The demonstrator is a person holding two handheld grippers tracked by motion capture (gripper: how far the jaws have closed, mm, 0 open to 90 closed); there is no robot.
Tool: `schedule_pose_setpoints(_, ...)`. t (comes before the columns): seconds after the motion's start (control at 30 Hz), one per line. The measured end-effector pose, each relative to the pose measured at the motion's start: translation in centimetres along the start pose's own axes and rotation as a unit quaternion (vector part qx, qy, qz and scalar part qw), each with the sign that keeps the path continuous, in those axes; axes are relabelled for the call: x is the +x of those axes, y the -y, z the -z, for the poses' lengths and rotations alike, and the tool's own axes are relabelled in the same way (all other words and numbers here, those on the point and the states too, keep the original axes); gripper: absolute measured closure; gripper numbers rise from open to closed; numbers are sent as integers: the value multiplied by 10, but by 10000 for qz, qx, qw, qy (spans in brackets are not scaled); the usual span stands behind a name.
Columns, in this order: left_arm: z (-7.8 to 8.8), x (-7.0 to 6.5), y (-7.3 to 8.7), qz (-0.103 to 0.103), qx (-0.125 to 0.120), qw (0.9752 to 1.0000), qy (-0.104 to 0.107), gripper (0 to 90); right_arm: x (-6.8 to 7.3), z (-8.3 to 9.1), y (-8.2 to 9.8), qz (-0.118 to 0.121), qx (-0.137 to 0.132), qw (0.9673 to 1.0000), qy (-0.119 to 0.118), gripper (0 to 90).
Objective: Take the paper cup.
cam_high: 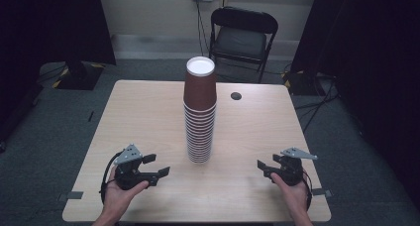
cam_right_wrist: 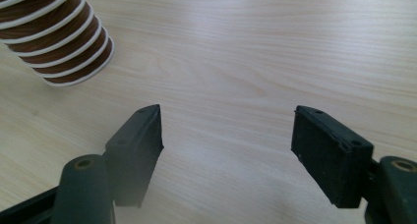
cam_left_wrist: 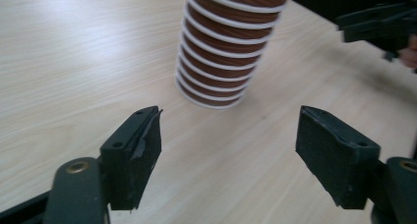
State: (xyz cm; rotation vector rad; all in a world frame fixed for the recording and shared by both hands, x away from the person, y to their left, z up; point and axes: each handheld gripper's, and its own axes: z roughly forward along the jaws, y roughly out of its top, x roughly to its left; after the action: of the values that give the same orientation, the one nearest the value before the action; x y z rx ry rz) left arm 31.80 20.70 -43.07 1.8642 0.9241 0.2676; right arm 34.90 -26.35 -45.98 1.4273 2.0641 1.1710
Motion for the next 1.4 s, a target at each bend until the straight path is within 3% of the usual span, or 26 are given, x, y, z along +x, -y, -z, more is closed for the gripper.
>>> schedule_pose_setpoints(0.07, -1, -2, -2, -8, 45, 9998, 198, 277, 0, -2, 0, -53, 44, 9999, -105, 277)
schedule_pose_setpoints(0.13, -1, -4, -4, -42, -63, 9996, 262, 253, 0, -3, 0, -45, 67, 9998, -207, 278)
schedule_pose_setpoints(0.3, -2, -5, -7, -102, -173, 9996, 175, 247, 1, -2, -3, -14, 13, 9998, -203, 303)
schedule_pose_setpoints(0.4, -2, -5, -9, -3, -231, 9995, 221, 224, 1, -2, -3, -19, -10, 9997, -236, 303)
schedule_pose_setpoints(0.57, -4, -11, -17, -197, -242, 9995, 103, 246, 3, 1, -3, 47, -65, 9997, -224, 289)
schedule_pose_setpoints(0.73, -2, -18, -24, -287, -312, 9991, 63, 211, 5, 6, -5, 92, -124, 9996, -250, 289)
schedule_pose_setpoints(0.8, 0, -20, -29, -333, -337, 9989, 37, 202, 6, 6, -5, 76, -128, 9996, -257, 288)
schedule_pose_setpoints(0.93, 8, -23, -44, -601, -462, 9969, 196, 224, 8, 7, -4, 95, -158, 9995, -265, 277)
schedule_pose_setpoints(1.13, 9, -27, -55, -572, -600, 9951, 545, 213, 8, 8, -6, 142, -185, 9994, -270, 263)
schedule_pose_setpoints(1.3, 3, -28, -70, -518, -602, 9957, 480, 174, 10, 7, -6, 197, -164, 9990, -372, 239)
schedule_pose_setpoints(1.4, 2, -29, -80, -611, -617, 9953, 425, 181, 11, 9, -5, 230, -194, 9986, -427, 235)
